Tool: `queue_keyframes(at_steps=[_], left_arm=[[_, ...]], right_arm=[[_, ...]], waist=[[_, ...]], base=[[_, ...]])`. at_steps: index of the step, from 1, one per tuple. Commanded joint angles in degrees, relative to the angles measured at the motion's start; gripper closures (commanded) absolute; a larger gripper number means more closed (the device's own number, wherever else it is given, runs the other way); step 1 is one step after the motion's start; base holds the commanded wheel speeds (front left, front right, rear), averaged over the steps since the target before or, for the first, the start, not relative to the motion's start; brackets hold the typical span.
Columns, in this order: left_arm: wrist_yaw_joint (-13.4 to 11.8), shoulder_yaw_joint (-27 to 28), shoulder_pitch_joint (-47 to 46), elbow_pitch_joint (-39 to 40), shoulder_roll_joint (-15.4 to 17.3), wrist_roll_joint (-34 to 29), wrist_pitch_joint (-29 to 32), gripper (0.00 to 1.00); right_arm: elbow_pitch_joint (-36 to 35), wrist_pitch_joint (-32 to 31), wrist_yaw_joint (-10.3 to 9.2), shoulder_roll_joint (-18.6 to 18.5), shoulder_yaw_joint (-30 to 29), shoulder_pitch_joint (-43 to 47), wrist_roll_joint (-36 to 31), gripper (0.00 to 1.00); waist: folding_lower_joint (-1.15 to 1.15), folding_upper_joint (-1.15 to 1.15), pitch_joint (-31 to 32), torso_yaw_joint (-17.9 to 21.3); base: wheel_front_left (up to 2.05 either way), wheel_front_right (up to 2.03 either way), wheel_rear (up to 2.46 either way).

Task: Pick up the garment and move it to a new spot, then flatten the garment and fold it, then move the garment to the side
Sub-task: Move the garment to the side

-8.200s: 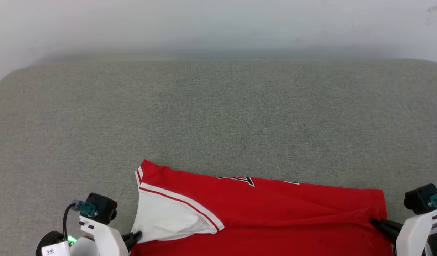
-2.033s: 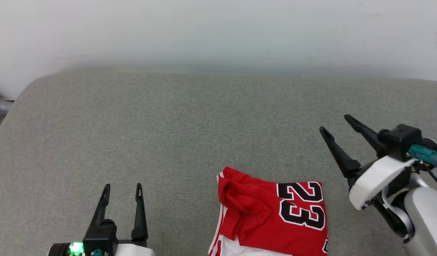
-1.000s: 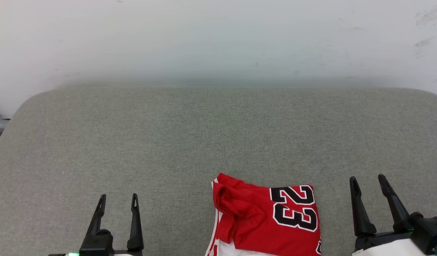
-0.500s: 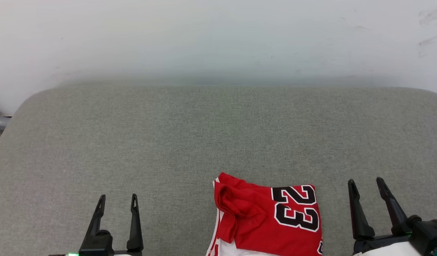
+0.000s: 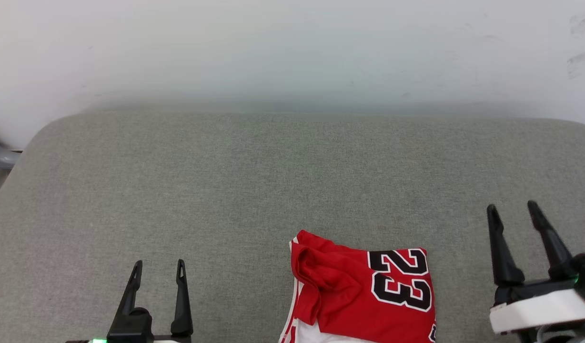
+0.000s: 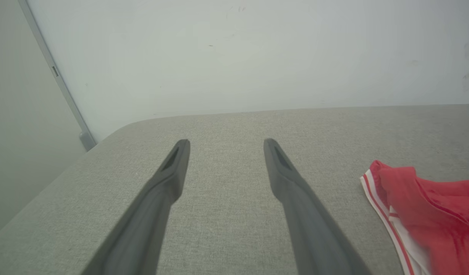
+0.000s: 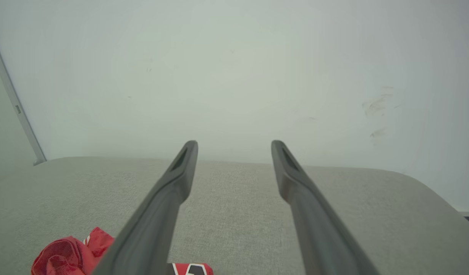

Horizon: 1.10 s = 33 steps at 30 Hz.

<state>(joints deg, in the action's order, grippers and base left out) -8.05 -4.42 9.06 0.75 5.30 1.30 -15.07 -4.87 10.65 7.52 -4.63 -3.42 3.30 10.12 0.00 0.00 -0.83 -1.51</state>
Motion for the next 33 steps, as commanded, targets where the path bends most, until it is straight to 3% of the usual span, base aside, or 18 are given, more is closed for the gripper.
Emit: queue_keyframes(at_steps=[1, 9, 20, 27, 33], left_arm=[[0.2, 0.0, -0.6, 0.1, 0.2, 0.2, -0.1, 0.00], [0.2, -0.3, -1.4, 0.0, 0.0, 0.4, -0.1, 0.00], [0.6, -1.0, -2.9, -0.4, -0.4, 0.4, -0.1, 0.00], [0.6, -1.3, -3.8, -0.4, -0.7, 0.4, -0.1, 0.00], [0.4, -1.6, -4.8, -0.3, -0.9, 0.5, -0.1, 0.00]], right_arm=[[-0.8, -1.1, -0.07, -1.5, -0.3, -2.1, 0.4, 0.00], [-2.9, -14.2, -0.07, -10.7, 3.8, -11.9, 6.9, 0.00], [-0.3, -42.6, -0.07, -22.7, 15.4, -18.9, 21.3, 0.00], [3.0, -54.4, -0.06, -26.1, 20.8, -17.0, 28.6, 0.00], [5.7, -57.8, -0.07, -26.7, 24.3, -15.8, 31.4, 0.00]], waist=[[0.00, 0.00, -0.2, -0.1], [0.00, 0.00, -1.3, -0.8], [0.00, 0.00, -3.1, -2.2], [0.00, 0.00, -4.4, -3.4], [0.00, 0.00, -5.9, -4.5]], base=[[0.00, 0.00, 0.00], [0.00, 0.00, 0.00], [0.00, 0.00, 0.00], [0.00, 0.00, 0.00], [0.00, 0.00, 0.00]])
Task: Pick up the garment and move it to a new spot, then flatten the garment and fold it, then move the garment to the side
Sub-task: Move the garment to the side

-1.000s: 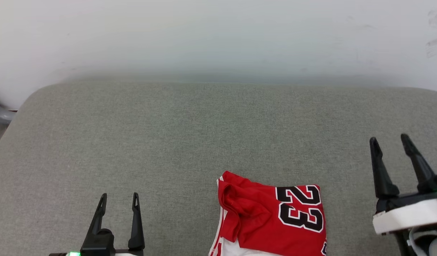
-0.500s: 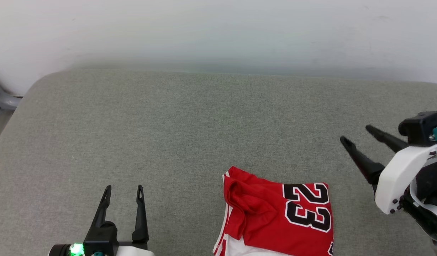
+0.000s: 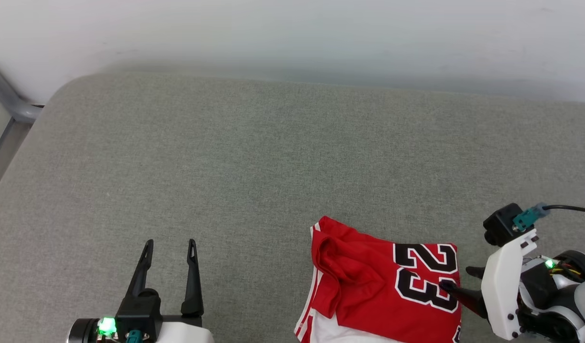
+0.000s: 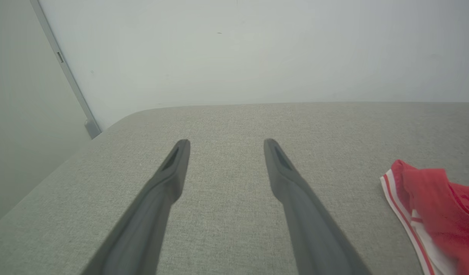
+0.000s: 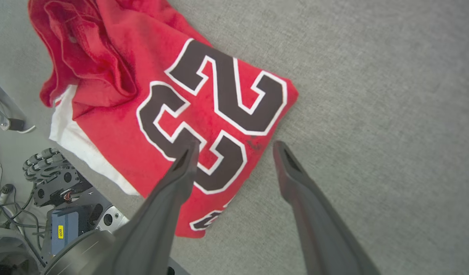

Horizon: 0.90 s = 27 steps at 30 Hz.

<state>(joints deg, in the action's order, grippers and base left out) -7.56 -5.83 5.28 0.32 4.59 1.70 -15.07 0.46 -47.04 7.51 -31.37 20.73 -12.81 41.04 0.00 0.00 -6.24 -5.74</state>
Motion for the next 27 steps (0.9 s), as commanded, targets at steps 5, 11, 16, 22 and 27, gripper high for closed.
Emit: queue_keyframes(at_steps=[5, 11, 16, 22, 27], left_arm=[[0.1, -0.5, -2.1, 0.2, -0.4, 0.0, -0.1, 0.00], [0.1, -0.8, -3.3, -0.1, -0.6, 0.0, -0.1, 0.00], [-0.3, -0.8, -3.5, -0.2, -0.7, 0.1, -0.1, 0.00], [-0.6, -0.5, -3.4, -0.3, -0.8, 0.3, -0.1, 0.00], [-0.6, -0.3, -3.3, -0.3, -0.9, 0.1, -0.1, 0.00]], right_arm=[[4.2, 0.7, -0.05, 1.4, 3.1, -0.6, 0.6, 0.00], [9.4, 1.5, -0.05, 2.7, 7.5, -0.3, 0.6, 0.00], [13.5, 2.7, -0.02, 3.3, 12.3, 0.8, 0.9, 0.00], [14.3, 6.5, 0.05, 2.7, 15.7, -0.6, 1.4, 1.00], [14.4, 9.9, -0.05, 1.1, 15.9, -3.5, 1.8, 1.00]], waist=[[0.00, 0.00, -2.3, -1.2], [0.00, 0.00, -3.8, -2.2], [0.00, 0.00, -4.4, -2.5], [0.00, 0.00, -4.6, -2.3], [0.00, 0.00, -4.3, -1.8]], base=[[0.00, 0.00, 0.00], [0.00, 0.00, 0.00], [0.00, 0.00, 0.00], [0.00, 0.00, 0.00], [0.00, 0.00, 0.00]])
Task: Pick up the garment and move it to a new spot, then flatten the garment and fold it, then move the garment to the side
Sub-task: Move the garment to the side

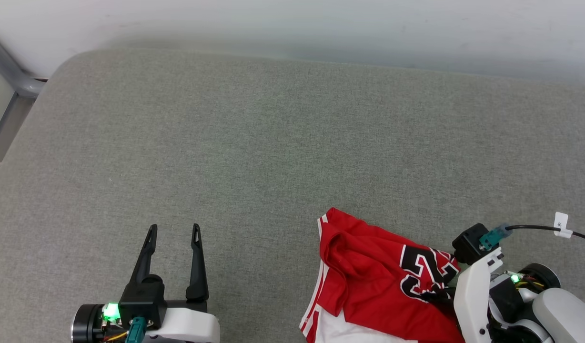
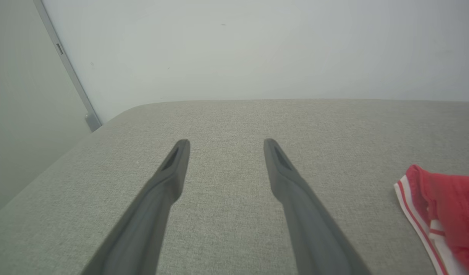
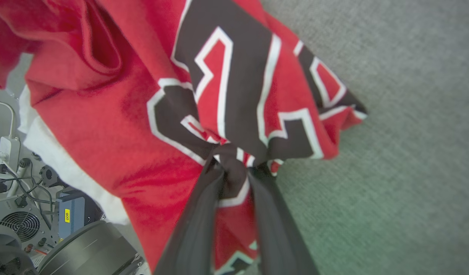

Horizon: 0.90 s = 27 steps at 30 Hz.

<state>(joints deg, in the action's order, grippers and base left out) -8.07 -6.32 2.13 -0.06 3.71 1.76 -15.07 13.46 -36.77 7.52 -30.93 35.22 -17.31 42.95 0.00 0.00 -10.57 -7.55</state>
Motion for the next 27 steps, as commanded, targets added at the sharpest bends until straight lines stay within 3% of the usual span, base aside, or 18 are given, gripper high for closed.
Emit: queue_keyframes(at_steps=[1, 13, 27], left_arm=[[0.0, 0.2, -0.1, 0.0, 0.0, 0.0, -0.1, 0.00], [-0.2, 0.5, 1.3, 0.5, 0.0, -0.1, -0.1, 0.00], [0.2, 1.2, -0.5, 1.0, 0.6, -0.7, -0.1, 0.00]], right_arm=[[1.2, 0.3, -0.07, 0.4, 1.6, 0.4, -0.1, 1.00], [-2.1, 7.2, -0.10, -4.4, 1.7, -3.0, -2.1, 1.00], [-3.1, 11.4, -0.09, -9.9, -1.3, -7.6, -7.0, 1.00]], waist=[[0.00, 0.00, 0.2, 0.1], [0.00, 0.00, 1.0, 3.2], [0.00, 0.00, -1.3, 15.6]], base=[[0.00, 0.00, 0.00], [0.00, 0.00, 0.00], [0.00, 0.00, 0.00]])
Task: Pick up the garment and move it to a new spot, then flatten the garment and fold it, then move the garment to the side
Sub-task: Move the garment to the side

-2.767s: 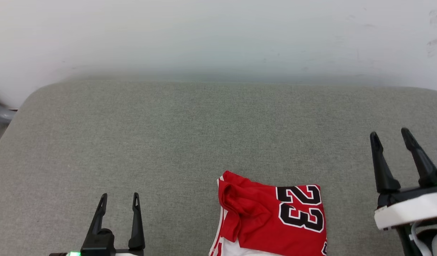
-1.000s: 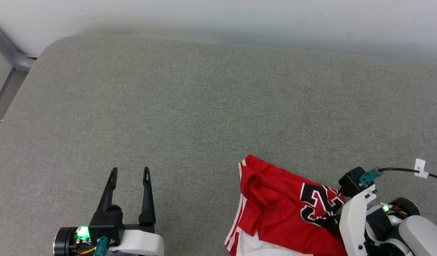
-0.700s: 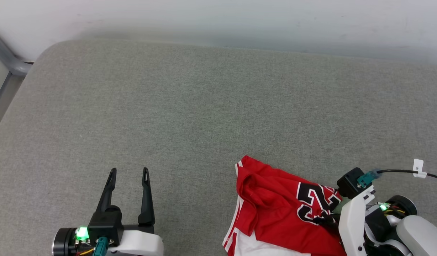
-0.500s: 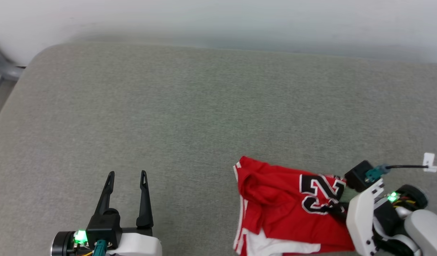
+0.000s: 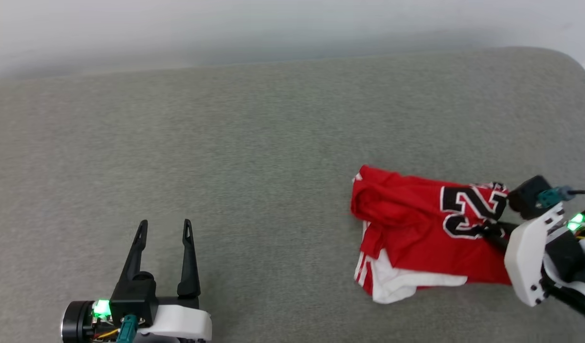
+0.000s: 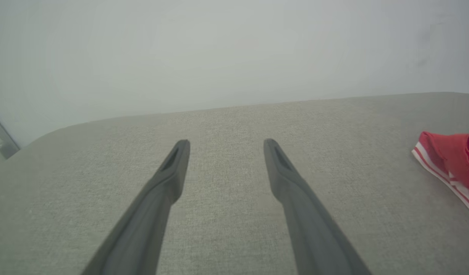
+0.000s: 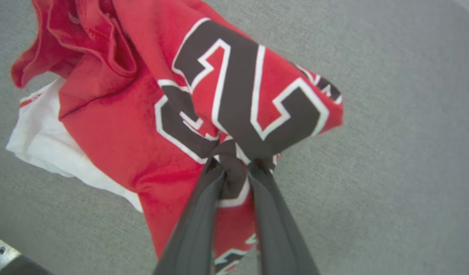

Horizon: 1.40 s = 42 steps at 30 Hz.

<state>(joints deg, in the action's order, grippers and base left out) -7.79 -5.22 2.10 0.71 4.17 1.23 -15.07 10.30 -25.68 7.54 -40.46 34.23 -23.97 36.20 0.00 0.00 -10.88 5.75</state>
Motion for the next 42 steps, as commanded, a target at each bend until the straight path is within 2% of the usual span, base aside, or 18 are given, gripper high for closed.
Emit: queue_keyframes(at_steps=[1, 6, 11, 17, 30, 37, 42], left_arm=[[-0.1, 0.3, -0.6, 0.2, 0.2, -0.1, -0.1, 0.00], [-0.1, 0.5, -1.7, 0.5, 0.7, -0.6, -0.1, 0.00], [0.1, 0.5, -3.1, 0.9, 1.3, -0.8, -0.1, 0.00], [0.4, 0.1, -5.4, 2.4, 2.3, -1.6, -0.1, 0.00], [-0.1, -1.5, -12.4, 6.2, 3.4, -2.8, -0.1, 0.00], [-0.8, -2.2, -14.3, 7.8, 3.7, -3.1, -0.1, 0.00], [-1.3, -2.6, -14.7, 8.5, 4.1, -3.0, -0.1, 0.00]], right_arm=[[0.3, 0.8, -0.10, -0.7, -0.8, -1.3, -0.7, 1.00], [1.4, 2.7, -0.10, -1.1, -3.2, -2.6, -1.2, 1.00], [2.8, 4.1, -0.10, -1.4, -4.9, -4.4, -1.9, 1.00], [6.8, 5.1, -0.11, -4.5, -6.5, -9.0, -4.4, 1.00], [22.9, 8.5, -0.11, -13.0, -12.7, -21.3, -6.4, 1.00], [28.5, 10.0, -0.11, -13.2, -14.2, -25.7, -8.3, 1.00], [32.0, 11.2, -0.11, -11.5, -15.4, -27.5, -9.4, 1.00]], waist=[[0.00, 0.00, -1.3, 3.1], [0.00, 0.00, -2.9, 6.1], [0.00, 0.00, -4.7, 6.8], [0.00, 0.00, -9.1, 5.8], [0.00, 0.00, -21.2, 1.5], [0.00, 0.00, -24.1, 0.7], [0.00, 0.00, -24.5, 0.5]], base=[[0.00, 0.00, 0.00], [0.00, 0.00, 0.00], [0.00, 0.00, 0.00], [0.00, 0.00, 0.00], [0.00, 0.00, 0.00], [0.00, 0.00, 0.00], [0.00, 0.00, 0.00]])
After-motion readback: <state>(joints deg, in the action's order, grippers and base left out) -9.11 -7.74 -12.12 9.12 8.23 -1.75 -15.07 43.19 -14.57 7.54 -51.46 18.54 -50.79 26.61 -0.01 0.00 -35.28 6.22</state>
